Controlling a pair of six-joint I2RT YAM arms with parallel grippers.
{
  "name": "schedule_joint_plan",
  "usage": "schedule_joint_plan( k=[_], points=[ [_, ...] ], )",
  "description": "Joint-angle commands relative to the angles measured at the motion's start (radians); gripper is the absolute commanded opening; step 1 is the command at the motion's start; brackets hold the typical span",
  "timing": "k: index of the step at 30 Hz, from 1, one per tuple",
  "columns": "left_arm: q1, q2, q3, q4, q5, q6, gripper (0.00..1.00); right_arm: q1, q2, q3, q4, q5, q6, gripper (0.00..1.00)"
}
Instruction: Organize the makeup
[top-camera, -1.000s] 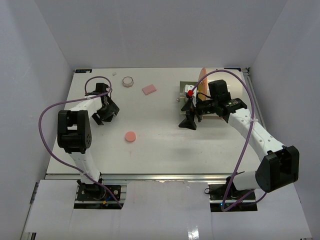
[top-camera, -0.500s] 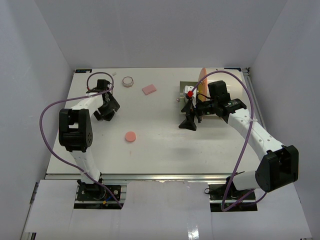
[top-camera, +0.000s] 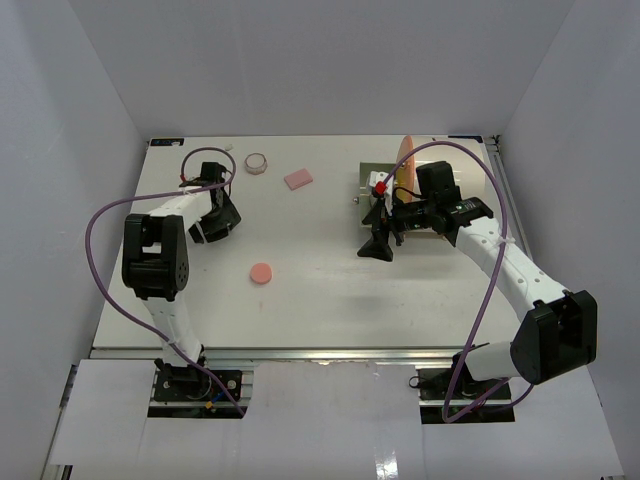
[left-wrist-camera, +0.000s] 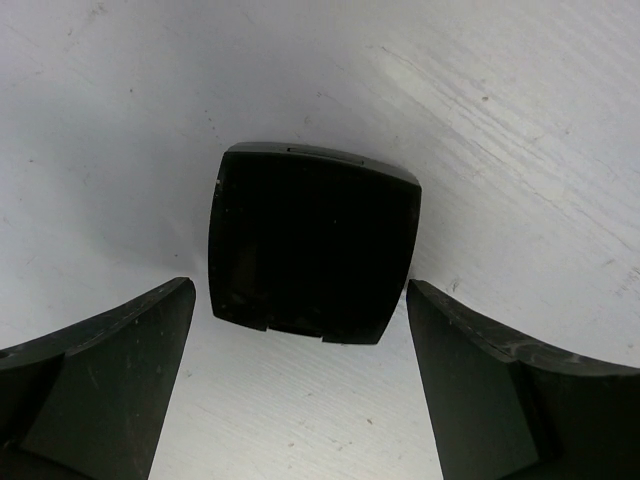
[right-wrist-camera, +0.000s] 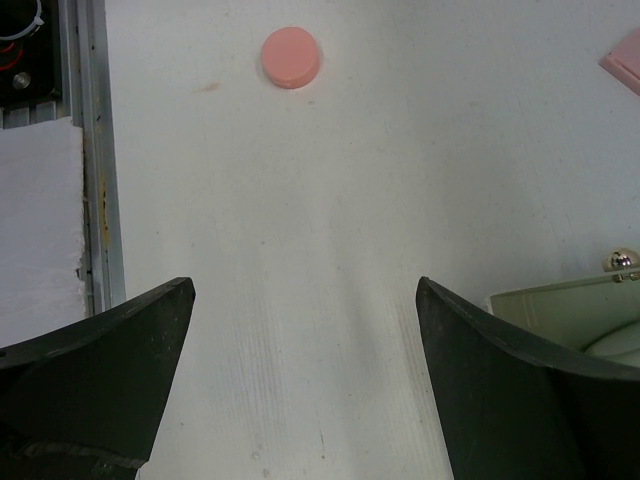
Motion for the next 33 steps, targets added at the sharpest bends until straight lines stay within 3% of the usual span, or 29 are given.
schedule_joint_plan(
  k=[1,8,12,18,20,25,33],
  points=[
    [-0.002,0.016,0.037,0.005,-0.002,0.014,0.98,-0.008,-0.008,-0.006,0.028,-0.035,-0.003,0.98],
    [-0.002,0.048,0.048,0.005,-0.007,0.015,0.97,-0.014,-0.011,-0.009,0.028,-0.041,-0.003,0.98],
    [-0.002,0.037,0.045,0.01,-0.007,0.025,0.9,-0.016,-0.013,-0.011,0.028,-0.043,-0.003,0.98],
    [-0.001,-0.015,-0.003,0.078,0.043,0.093,0.64,-0.018,-0.015,-0.011,0.028,-0.047,-0.002,0.98],
    [0.0,-0.042,-0.032,0.109,0.097,0.124,0.41,-0.018,-0.015,-0.011,0.027,-0.049,-0.002,0.98],
    [-0.003,-0.116,-0.082,0.176,0.271,0.162,0.13,-0.017,-0.02,-0.013,0.028,-0.05,-0.003,0.98],
    [-0.113,-0.292,-0.139,0.334,0.564,0.186,0.01,-0.042,-0.053,-0.011,0.024,-0.055,-0.003,0.98]
  ],
)
